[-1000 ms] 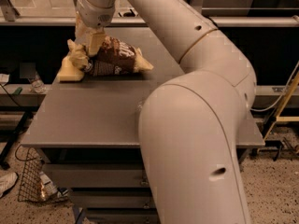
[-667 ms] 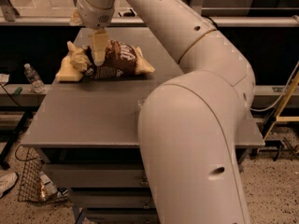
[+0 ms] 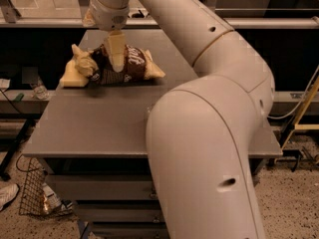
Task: Move brown chip bag near sponge
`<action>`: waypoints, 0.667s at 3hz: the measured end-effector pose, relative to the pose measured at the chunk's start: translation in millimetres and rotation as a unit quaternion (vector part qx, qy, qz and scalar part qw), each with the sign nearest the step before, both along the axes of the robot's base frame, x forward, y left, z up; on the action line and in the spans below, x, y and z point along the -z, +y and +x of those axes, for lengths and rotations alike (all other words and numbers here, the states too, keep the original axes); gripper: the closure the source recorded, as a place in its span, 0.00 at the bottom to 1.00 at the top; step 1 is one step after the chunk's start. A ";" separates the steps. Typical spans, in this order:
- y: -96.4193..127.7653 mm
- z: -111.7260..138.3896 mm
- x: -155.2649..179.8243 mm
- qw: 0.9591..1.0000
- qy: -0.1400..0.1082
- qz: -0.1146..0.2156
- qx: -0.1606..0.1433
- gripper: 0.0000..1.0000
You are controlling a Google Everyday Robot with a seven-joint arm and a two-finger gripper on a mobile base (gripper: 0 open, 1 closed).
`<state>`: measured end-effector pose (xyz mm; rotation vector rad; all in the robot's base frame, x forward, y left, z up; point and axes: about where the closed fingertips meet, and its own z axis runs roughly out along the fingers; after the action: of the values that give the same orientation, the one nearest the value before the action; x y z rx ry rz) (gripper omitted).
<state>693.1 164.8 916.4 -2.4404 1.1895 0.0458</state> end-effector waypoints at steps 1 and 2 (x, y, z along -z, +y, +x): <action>-55.8 1.9 -2.9 0.999 0.014 -0.027 0.045 0.00; -122.7 4.1 -8.2 0.993 0.021 -0.039 0.109 0.00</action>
Offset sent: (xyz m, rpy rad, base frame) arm -0.0091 -0.2211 0.0185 -0.1403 0.0994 -0.3824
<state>697.3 42.1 924.6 -2.3693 1.4962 -0.0129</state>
